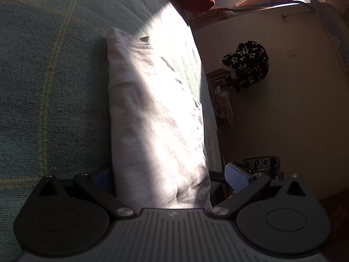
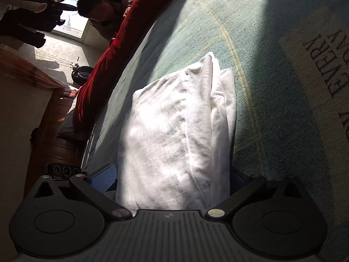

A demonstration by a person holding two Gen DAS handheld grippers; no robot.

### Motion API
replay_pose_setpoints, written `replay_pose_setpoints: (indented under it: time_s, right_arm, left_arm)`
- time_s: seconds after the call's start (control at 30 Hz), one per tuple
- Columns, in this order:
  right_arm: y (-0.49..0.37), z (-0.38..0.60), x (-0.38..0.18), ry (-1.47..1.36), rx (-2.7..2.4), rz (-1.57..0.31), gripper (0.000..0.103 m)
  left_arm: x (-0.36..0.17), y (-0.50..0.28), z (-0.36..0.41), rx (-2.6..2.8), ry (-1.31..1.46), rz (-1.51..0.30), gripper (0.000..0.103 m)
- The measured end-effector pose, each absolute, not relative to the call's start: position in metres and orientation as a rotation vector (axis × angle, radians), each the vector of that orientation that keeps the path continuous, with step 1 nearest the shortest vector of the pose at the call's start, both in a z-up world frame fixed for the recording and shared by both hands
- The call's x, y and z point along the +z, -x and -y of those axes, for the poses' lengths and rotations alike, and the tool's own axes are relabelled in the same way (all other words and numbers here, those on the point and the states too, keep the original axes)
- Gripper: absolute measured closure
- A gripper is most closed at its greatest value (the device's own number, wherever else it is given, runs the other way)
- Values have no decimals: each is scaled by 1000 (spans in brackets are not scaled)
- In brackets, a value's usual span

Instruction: Fold clothes

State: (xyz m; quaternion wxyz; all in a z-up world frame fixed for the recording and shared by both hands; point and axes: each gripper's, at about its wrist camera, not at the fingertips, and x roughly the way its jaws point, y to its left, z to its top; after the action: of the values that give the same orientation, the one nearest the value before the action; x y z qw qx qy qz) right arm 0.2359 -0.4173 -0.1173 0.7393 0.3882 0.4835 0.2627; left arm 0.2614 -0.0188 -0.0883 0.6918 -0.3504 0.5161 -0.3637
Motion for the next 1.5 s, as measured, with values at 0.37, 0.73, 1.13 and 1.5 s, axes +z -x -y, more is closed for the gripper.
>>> replay_pose_setpoints:
  time_s: [0.37, 0.73, 1.13, 1.5]
  right_arm:
    - [-268, 404, -127, -921, 607, -1090, 0]
    - [-252, 410, -133, -905, 688, -940, 0]
    - [-268, 412, -131, -978, 678, -998, 0]
    - [-268, 408, -121, -1026, 704, -982, 0]
  left_arm:
    - [-94, -309, 47, -844, 763, -1221, 1]
    - [-101, -303, 37, -909, 797, -1154, 1]
    - [-96, -308, 48, -825, 762, -1166, 1]
    - [-107, -308, 54, -764, 788, -1163, 1]
